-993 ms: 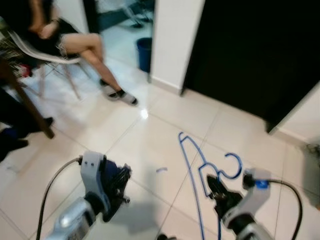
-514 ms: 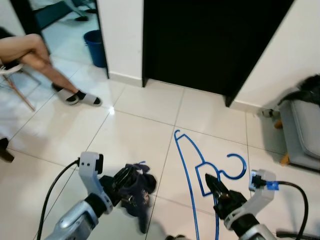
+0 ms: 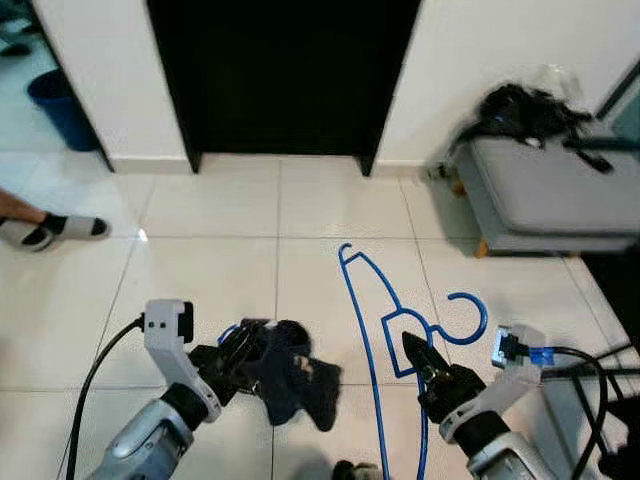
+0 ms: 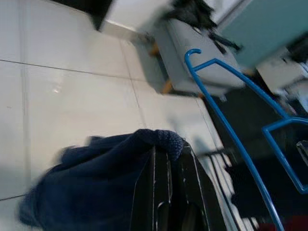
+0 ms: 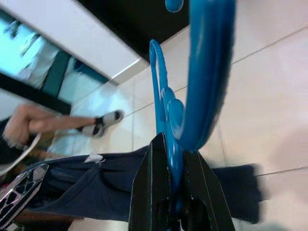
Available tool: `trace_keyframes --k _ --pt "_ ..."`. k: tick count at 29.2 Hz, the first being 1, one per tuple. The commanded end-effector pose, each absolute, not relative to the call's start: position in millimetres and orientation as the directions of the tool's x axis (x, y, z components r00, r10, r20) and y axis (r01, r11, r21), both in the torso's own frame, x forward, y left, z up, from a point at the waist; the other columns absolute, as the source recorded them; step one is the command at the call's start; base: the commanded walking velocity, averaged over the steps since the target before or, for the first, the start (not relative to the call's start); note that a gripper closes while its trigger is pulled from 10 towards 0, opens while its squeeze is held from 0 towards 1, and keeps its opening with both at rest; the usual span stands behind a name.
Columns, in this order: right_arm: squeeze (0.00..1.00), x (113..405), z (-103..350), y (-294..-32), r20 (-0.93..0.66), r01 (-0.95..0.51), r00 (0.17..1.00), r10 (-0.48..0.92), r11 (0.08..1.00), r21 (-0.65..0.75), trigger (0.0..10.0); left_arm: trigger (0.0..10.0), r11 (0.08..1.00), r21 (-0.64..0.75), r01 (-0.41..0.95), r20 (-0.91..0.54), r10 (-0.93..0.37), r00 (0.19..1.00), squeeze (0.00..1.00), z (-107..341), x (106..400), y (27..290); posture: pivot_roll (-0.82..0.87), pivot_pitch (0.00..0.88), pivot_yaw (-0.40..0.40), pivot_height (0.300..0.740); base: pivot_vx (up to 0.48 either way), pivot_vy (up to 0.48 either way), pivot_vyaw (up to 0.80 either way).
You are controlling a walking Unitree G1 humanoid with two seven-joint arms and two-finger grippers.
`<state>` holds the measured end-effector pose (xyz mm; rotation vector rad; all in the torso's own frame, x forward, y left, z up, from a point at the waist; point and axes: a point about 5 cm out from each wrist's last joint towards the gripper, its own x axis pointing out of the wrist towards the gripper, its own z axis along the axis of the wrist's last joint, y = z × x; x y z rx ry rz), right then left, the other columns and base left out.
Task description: Hang hanger
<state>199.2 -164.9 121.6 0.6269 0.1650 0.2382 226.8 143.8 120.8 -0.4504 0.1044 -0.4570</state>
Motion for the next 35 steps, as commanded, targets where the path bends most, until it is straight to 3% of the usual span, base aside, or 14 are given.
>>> trace_keyframes --k 1,35 --pt "0.0 194.8 119.0 -167.2 -0.097 -0.148 0.961 0.259 0.779 0.609 10.0 10.0 0.793 -0.453 0.407 -0.001 -0.457 0.889 0.0 120.5 224.2 144.0 -0.02 0.241 -0.02 0.74 0.0 0.0 -0.8" --pt "0.0 189.3 116.9 -169.8 -0.103 -0.142 0.959 0.265 0.759 0.635 10.0 10.0 0.785 -0.469 0.406 -0.022 -0.47 0.882 0.0 117.0 221.2 141.3 -0.04 0.217 -0.024 0.74 0.0 0.0 -0.8"
